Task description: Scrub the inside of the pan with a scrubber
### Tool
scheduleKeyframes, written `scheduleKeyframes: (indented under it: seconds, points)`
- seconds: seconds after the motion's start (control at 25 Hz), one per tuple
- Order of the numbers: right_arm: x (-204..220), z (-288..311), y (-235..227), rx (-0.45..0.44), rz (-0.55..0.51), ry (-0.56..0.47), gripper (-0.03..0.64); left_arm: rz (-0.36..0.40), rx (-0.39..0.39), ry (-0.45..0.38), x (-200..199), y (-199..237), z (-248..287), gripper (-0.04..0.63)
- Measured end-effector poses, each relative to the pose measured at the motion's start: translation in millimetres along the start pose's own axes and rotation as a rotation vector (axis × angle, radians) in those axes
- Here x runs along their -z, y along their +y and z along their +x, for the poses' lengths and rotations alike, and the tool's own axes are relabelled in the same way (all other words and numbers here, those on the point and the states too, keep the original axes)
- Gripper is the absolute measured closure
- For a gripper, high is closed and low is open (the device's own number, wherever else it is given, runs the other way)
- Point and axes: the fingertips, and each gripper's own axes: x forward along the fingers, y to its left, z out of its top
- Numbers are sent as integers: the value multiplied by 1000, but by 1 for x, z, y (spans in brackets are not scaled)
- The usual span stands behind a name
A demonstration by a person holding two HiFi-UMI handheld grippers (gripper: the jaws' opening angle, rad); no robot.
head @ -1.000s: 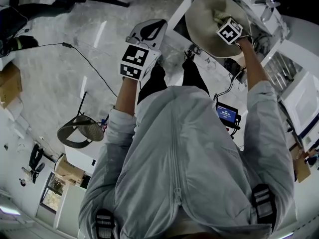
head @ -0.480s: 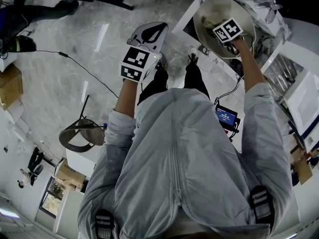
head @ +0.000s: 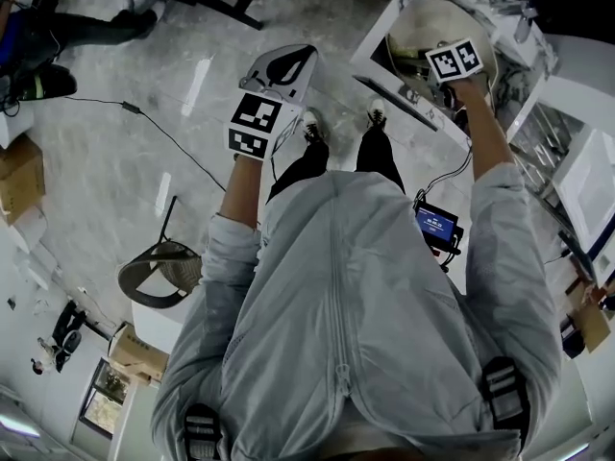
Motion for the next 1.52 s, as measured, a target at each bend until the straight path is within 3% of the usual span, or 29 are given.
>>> scheduleKeyframes:
  seconds: [0.16,0.4,0.56,0.88,1.24,1.52]
  points:
    - [-15,-27,23,112,-65,-95,531,23,26,-39,-6,-1,-19,572]
    - [-18,-103,48,500,-167,-318,531,88,97,-112,-28,-19,-31,572]
    - [0,-170,91,672,-212,-494,531,144,172,-154,-45,-56,-28,572]
    - [71,-292,176,866,-330,-685,531,260,183,-261,-98,-139,-25,572]
    - [142,-410,226,1001,-298,-904,531,370,178,-384,-161,-236,-19,572]
    - [158,-458,249,1100,-300,-991,531,451,220,-443,-195,-285,-22,572]
